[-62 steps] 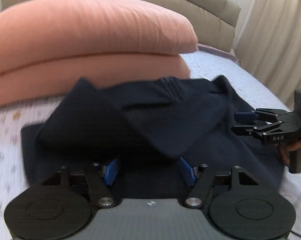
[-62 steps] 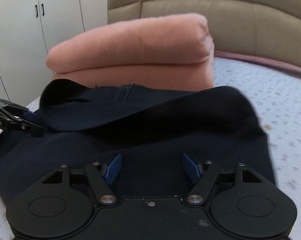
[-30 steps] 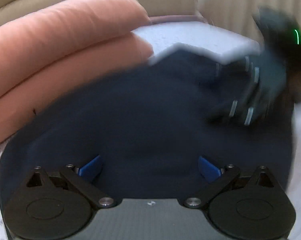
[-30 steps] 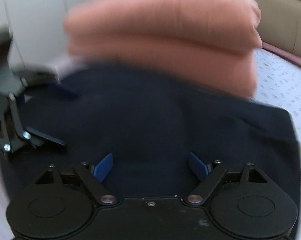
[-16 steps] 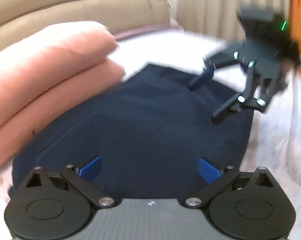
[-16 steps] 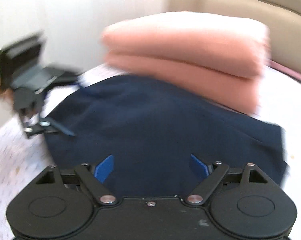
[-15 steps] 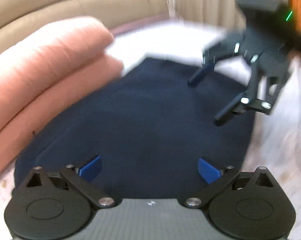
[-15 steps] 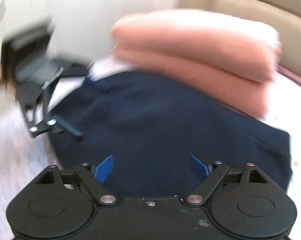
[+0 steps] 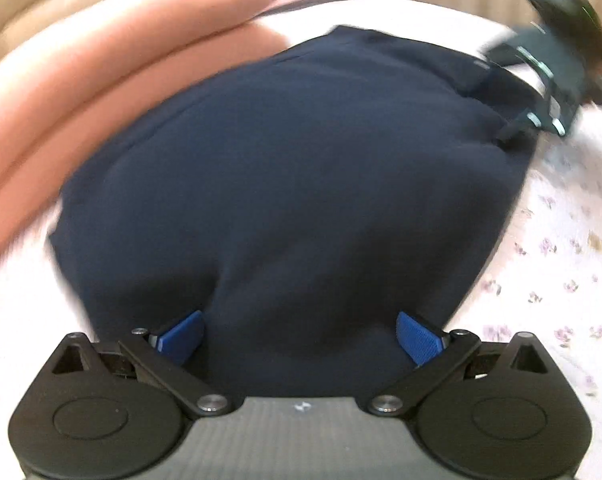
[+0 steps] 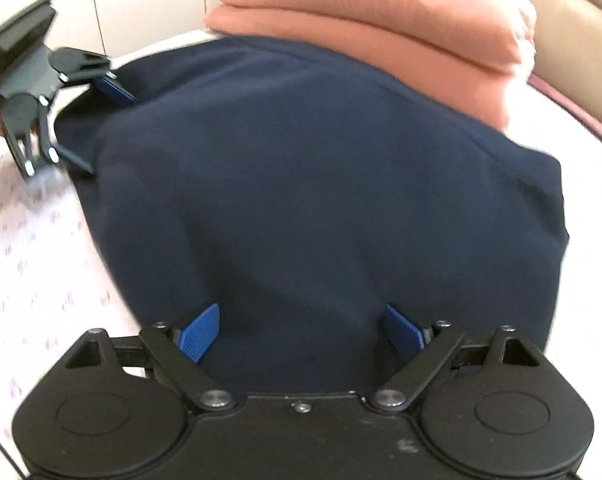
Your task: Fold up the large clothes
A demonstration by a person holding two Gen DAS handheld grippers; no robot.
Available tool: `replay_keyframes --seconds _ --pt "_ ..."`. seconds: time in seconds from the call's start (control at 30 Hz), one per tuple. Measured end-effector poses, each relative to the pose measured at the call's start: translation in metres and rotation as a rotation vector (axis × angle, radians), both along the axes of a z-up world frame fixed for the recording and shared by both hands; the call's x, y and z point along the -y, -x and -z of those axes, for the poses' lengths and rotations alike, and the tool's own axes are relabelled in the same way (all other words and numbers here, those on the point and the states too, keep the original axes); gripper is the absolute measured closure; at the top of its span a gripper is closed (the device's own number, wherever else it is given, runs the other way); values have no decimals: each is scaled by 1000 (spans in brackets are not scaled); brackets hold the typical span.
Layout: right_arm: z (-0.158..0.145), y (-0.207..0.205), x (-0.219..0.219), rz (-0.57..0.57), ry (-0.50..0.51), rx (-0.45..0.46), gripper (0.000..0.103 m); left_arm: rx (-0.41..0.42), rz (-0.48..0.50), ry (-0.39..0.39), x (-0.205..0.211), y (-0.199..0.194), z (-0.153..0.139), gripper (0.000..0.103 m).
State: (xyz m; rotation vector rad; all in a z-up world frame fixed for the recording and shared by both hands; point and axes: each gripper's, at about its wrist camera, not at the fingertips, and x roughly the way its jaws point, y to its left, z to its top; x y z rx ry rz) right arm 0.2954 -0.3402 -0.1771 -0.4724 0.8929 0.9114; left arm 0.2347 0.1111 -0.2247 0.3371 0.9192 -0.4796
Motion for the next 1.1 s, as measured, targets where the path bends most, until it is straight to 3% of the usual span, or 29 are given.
replay_keyframes --seconds 0.07,0.13,0.3,0.43,0.53,0.63,0.77,0.83,0.97,1.1 --pt "4 8 13 -11 53 43 0 6 -23 -2 -15 7 -1 0" --pt "3 3 34 42 62 30 0 2 -55 -2 -24 14 -2 0" --pt "-5 6 47 104 165 23 0 -95 -162 -20 -31 31 -3 0" --pt "-27 11 13 77 221 72 4 -142 -313 212 -68 27 -14 0" --pt "-58 16 -5 88 84 102 2 -162 -442 406 -94 7 -12 0" --pt "-74 21 -38 88 -23 98 1 -143 -494 527 -104 -19 -10 0" --pt "-66 21 -96 137 -14 160 1 -141 -509 597 -92 -59 -3 0" --pt "-56 12 -117 197 -21 123 1 -168 -502 637 -80 -63 2 0" --pt "-39 -1 -132 262 -18 49 1 -194 -434 591 -64 -50 1 3" --pt "-34 4 -126 310 -38 9 1 -250 -453 679 -66 -55 9 3"
